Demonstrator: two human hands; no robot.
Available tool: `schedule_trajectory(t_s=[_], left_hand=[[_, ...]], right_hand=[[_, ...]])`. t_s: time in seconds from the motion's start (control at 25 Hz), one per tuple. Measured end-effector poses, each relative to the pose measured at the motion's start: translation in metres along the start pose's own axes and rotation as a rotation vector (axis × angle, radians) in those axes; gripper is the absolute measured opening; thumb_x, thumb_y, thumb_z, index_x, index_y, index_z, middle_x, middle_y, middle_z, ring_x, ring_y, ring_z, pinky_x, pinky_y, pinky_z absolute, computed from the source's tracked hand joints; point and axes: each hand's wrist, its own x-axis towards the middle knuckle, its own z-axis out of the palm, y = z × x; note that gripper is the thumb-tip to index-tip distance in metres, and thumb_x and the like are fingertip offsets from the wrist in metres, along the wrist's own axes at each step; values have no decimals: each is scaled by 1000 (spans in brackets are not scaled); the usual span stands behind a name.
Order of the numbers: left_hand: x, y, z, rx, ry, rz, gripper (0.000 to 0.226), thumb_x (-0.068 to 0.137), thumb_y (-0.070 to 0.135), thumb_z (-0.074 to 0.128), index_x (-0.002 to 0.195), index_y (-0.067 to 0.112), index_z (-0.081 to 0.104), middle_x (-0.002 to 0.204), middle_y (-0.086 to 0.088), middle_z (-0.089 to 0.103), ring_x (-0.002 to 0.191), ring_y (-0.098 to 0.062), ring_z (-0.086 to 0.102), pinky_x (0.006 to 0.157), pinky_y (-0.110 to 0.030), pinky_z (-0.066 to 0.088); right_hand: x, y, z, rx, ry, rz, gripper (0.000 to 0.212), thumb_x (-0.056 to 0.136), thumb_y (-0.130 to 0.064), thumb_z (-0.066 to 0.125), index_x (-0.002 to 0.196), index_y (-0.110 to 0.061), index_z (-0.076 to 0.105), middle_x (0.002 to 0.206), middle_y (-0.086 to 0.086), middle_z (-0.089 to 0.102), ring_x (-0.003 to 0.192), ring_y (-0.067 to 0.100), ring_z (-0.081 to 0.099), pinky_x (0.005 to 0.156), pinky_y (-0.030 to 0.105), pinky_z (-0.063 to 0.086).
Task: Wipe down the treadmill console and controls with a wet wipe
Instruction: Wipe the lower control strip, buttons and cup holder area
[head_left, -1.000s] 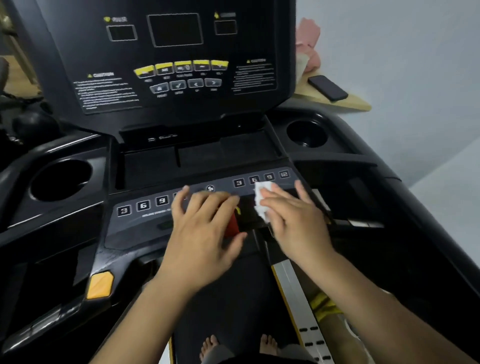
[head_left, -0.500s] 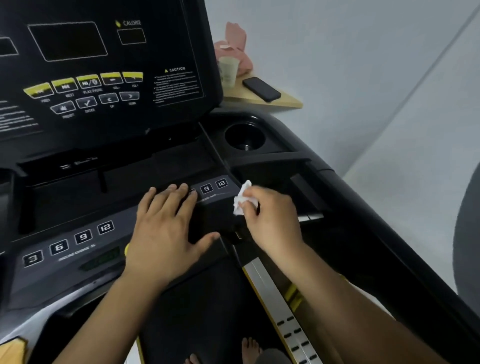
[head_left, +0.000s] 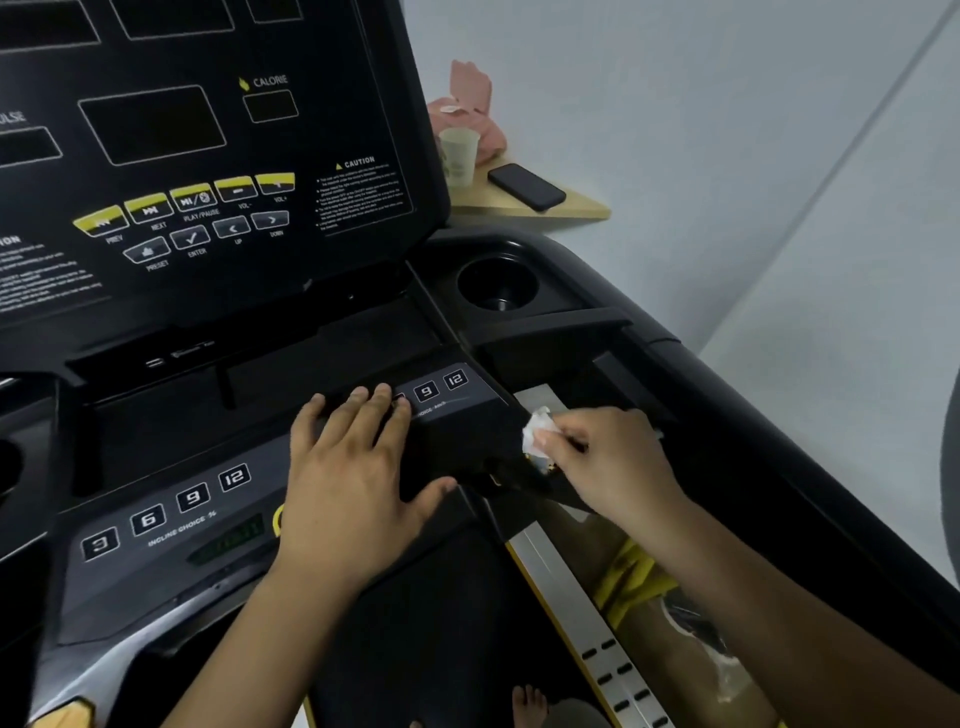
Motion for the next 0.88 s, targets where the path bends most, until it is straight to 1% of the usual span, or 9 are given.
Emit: schedule_trajectory(t_s=[0.16, 0.28, 0.36, 0.48, 0.56, 0.68, 0.76, 0.8, 0.88], left_hand=[[22, 18, -6, -7, -36, 28, 81, 67, 65, 65, 130, 13, 58, 134, -11, 56, 126, -34, 48, 114, -59, 23], [41, 38, 1, -55, -93, 137, 92, 64, 65, 71, 136, 10, 52, 145, -12, 48, 137, -34, 38, 116, -53, 28], [46, 42, 4, -62, -110, 147, 99, 60, 66, 76, 135, 6, 53, 147, -15, 47, 138, -37, 38, 113, -51, 34], [47, 42, 4, -52, -104, 132, 101, 57, 66, 79, 134, 5, 56, 145, -15, 50, 136, -39, 41, 110, -50, 39], [49, 43, 4, -48, -96, 133, 100, 54, 66, 81, 130, 5, 58, 142, -17, 53, 132, -40, 45, 107, -51, 42], [50, 42, 2, -79, -82, 150, 91, 56, 62, 81, 125, 7, 61, 138, -17, 56, 128, -40, 49, 105, -51, 42], [52, 40, 0, -104, -63, 156, 84, 59, 61, 79, 123, 9, 62, 136, -14, 57, 126, -38, 51, 105, -48, 42], [51, 40, -1, -109, -68, 151, 81, 60, 60, 77, 122, 10, 62, 136, -14, 57, 125, -37, 51, 105, -47, 42], [50, 41, -3, -127, -81, 143, 81, 60, 58, 79, 122, 9, 62, 137, -15, 56, 127, -38, 50, 106, -47, 42]], right_hand=[[9, 5, -4, -26, -54, -30, 11, 89, -16, 61, 84, -12, 70, 72, 2, 67, 66, 15, 63, 63, 39, 54], [2, 2, 2, 100, -75, -39, 32, 91, -18, 58, 122, -22, 68, 86, 4, 70, 67, 9, 55, 55, 17, 40], [-8, 3, 5, 159, -3, -45, 44, 93, -20, 54, 137, -24, 57, 84, 6, 69, 62, 8, 49, 54, 21, 39], [-9, 6, 2, 86, 57, -90, 38, 97, -19, 50, 133, -19, 60, 70, 4, 64, 55, 10, 47, 52, 24, 35], [0, -4, 3, 32, 29, -89, 33, 100, -24, 45, 126, -17, 64, 74, 3, 65, 62, 13, 54, 54, 22, 37], [27, -35, 20, -136, 8, -81, 31, 104, -30, 35, 114, -13, 59, 91, 6, 68, 80, 23, 66, 64, 32, 50], [40, -47, 28, -164, 14, -56, 31, 103, -27, 37, 124, -10, 54, 110, 8, 67, 93, 25, 67, 75, 36, 54], [37, -48, 31, -182, 8, -62, 37, 103, -25, 38, 134, -9, 48, 125, 8, 62, 104, 25, 65, 90, 40, 52], [12, -36, 36, -286, 72, -147, 50, 100, -24, 39, 146, -7, 39, 145, 9, 50, 123, 24, 57, 116, 46, 31]])
